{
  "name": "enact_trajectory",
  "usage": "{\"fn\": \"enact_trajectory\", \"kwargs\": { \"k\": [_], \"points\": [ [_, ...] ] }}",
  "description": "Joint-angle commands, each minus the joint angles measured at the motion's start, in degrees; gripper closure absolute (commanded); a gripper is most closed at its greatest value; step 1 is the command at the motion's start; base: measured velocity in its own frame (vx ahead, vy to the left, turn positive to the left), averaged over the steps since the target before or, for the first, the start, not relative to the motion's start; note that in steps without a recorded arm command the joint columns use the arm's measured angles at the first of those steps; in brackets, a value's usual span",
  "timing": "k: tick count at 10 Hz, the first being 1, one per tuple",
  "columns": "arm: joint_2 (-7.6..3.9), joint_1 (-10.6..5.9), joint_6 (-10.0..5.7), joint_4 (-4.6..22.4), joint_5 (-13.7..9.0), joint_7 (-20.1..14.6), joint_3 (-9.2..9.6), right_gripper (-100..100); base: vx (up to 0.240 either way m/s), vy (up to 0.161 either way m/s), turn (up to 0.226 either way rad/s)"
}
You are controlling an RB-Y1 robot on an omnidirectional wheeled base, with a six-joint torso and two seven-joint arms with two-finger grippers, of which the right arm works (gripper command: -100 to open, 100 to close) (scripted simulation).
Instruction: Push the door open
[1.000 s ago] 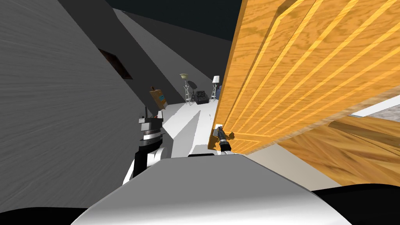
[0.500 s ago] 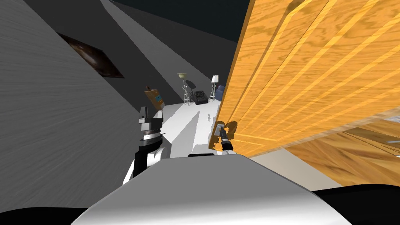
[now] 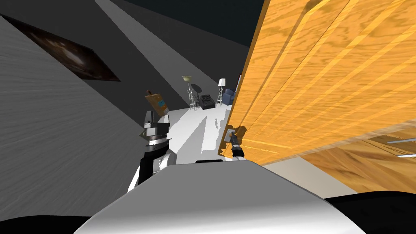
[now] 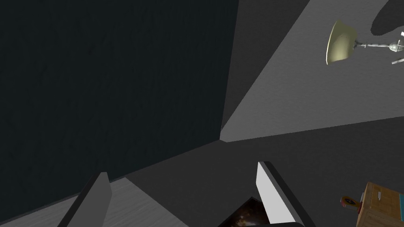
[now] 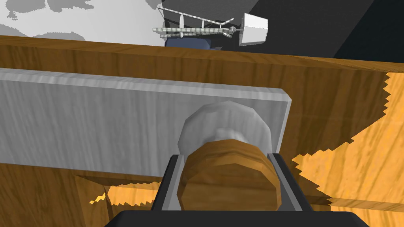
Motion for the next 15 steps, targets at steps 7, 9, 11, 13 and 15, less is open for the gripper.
{"fn": "enact_trajectory", "kwargs": {
  "k": [7,9,11,13,15],
  "points": [
    [3.24,-0.09,0.12,-0.5,-1.83,-0.22,-5.91,100,0.186,0.064,-0.086],
    [4.27,-0.06,0.1,-0.55,-2.16,-0.45,-6.86,100,0.176,0.058,-0.064],
    [5.14,-0.04,0.08,-0.58,-2.4,-0.66,-7.53,100,0.159,0.035,-0.045],
    [5.21,0.27,0.05,-0.43,-2.43,-0.6,-7.89,100,0.124,0.034,-0.045],
    [2.93,0.36,0.22,-0.55,-3.15,-0.01,-9.41,100,0.139,0.028,-0.067]
  ]
}}
